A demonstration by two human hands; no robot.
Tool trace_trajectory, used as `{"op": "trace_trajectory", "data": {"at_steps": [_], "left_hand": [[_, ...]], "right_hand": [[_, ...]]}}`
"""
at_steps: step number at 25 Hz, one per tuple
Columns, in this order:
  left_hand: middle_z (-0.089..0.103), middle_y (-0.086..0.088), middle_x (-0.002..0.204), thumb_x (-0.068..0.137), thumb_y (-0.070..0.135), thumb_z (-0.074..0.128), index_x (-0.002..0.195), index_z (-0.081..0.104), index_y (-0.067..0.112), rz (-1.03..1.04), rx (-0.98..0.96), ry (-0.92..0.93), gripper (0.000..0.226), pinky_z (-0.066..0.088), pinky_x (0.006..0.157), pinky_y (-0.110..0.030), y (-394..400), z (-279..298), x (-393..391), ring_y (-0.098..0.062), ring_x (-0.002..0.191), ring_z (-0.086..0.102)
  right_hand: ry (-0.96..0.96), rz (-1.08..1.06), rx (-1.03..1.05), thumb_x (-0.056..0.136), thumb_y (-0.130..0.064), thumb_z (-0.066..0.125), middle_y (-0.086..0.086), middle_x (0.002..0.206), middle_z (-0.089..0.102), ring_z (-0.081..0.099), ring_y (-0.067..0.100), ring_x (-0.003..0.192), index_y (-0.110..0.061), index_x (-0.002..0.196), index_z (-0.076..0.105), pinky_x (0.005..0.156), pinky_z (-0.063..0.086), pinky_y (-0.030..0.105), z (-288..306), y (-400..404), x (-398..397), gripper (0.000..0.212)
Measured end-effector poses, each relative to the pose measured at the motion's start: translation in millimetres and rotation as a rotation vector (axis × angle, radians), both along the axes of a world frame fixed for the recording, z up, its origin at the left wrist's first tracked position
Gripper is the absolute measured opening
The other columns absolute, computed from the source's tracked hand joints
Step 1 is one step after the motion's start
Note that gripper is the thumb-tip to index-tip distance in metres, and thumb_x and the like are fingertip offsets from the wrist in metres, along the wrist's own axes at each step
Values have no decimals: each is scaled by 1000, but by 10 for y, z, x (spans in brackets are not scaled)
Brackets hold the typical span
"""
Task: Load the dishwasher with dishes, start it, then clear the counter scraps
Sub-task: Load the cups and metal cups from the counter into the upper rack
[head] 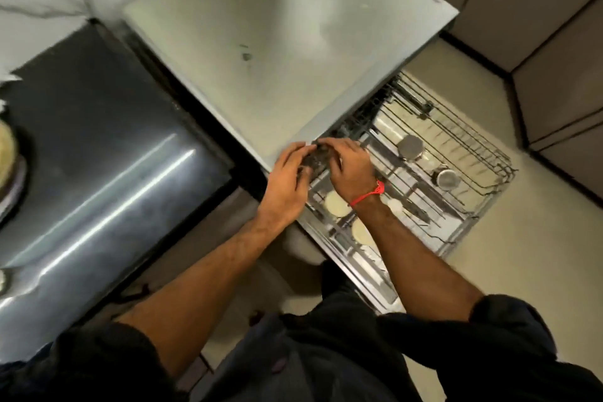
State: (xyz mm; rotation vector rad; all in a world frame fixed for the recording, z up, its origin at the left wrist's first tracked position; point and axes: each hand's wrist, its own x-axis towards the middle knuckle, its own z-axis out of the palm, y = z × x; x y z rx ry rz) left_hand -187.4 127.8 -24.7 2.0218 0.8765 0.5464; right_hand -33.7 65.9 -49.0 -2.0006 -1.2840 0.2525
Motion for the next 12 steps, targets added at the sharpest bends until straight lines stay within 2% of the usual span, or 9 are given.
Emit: {"op": "trace_trajectory", "data": {"at_steps": [3,5,9,12], "left_hand": [[48,5,141,95,13,49,133,59,16,179,73,-82,40,53,100,-49,87,269,-1078,-25,121,60],[47,2,141,95,6,53,132,61,14,325,135,-89,39,55,97,-45,140,336,-1810,-26,115,63],[45,-1,141,95,-4,59,132,60,17,570,171,-63,42,56,89,-29,101,512,-2975,-14,99,63],[45,-4,142,95,-2,60,131,60,16,780,191,-50,39,50,89,-14,10,583,-3600,-12,102,61]], "right_hand": [[0,157,120,87,-2,51,9,103,70,64,28,95,-10,114,69,91,47,35,297,278,-918,34],[34,297,141,88,-1,51,7,102,70,65,26,95,-10,115,69,91,50,38,433,468,-1580,33],[97,572,137,90,-5,53,5,105,68,64,23,97,-12,118,68,91,51,39,648,795,-2703,32],[152,780,130,93,-8,55,3,107,67,63,17,98,-13,119,67,91,52,36,798,1023,-3424,30]]}}
